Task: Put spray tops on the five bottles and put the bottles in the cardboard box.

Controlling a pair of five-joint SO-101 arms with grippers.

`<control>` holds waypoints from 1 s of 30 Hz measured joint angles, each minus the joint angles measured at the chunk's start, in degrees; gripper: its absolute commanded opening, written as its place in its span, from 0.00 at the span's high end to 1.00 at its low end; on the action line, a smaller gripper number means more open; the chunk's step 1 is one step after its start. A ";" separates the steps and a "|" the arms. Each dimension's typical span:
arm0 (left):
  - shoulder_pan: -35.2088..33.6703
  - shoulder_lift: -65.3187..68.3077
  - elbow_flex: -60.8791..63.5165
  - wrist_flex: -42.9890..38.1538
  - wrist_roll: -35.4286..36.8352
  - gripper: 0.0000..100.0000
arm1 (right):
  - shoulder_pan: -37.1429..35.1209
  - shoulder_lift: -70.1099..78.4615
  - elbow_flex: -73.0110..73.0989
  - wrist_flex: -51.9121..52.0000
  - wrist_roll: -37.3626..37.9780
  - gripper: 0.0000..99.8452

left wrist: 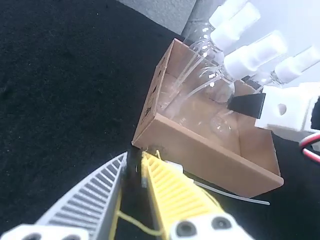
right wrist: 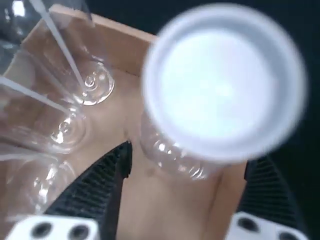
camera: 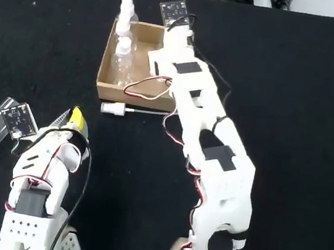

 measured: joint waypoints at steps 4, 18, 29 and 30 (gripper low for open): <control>-1.93 0.00 0.00 0.00 0.00 0.96 | 0.18 -4.04 0.00 3.78 -0.18 0.68; -2.73 0.00 0.00 0.00 0.00 0.96 | 0.18 -8.18 0.00 10.99 -0.18 0.75; -2.73 0.00 0.00 0.00 0.00 0.96 | 0.09 -14.42 0.00 15.12 -0.18 0.88; -2.73 0.00 0.00 0.00 0.00 0.96 | 0.09 -15.38 0.00 15.74 -0.18 0.90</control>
